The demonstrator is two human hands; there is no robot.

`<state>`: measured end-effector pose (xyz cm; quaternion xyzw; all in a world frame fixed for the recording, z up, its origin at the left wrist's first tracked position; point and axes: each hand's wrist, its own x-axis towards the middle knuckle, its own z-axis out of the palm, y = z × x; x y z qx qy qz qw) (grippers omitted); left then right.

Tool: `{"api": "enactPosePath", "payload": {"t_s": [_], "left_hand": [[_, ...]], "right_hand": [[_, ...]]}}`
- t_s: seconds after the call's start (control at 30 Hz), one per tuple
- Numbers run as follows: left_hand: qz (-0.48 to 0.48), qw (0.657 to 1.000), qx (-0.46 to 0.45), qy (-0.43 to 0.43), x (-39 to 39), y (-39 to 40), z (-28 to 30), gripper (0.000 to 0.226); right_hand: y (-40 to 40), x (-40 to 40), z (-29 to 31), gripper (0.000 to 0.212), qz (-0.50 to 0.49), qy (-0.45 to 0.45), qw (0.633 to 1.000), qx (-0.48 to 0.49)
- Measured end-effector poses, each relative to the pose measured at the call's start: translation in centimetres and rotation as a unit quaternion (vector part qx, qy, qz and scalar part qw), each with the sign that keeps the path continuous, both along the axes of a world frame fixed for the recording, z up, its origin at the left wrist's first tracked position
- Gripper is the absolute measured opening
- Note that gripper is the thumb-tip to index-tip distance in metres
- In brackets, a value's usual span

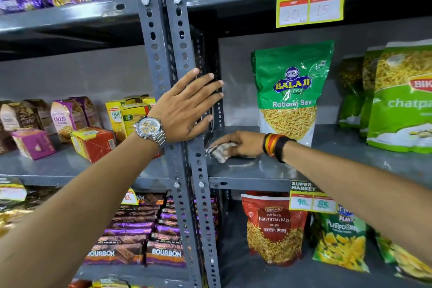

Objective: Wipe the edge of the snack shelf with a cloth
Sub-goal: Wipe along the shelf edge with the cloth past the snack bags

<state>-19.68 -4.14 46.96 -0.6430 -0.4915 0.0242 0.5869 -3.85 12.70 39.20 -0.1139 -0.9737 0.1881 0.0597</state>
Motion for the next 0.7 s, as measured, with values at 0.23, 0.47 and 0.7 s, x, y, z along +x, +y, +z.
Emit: {"api": "enactPosePath", "payload": {"t_s": [0.23,0.47,0.7], "left_hand": [[0.002,1.000,-0.004,-0.008,0.2,-0.2,-0.3,0.060],[-0.001,1.000,0.007,-0.024,0.4,0.1,-1.8,0.060],[-0.006,0.999,0.010,-0.038,0.7,0.1,-3.3,0.061]], "right_hand": [[-1.6,2.0,-1.4,0.044,-0.019,-0.001,0.999,-0.030],[-0.7,4.4,-0.1,0.042,-0.050,0.045,0.997,-0.039],[-2.0,5.6,-2.4,0.041,-0.059,0.049,0.997,-0.008]]}}
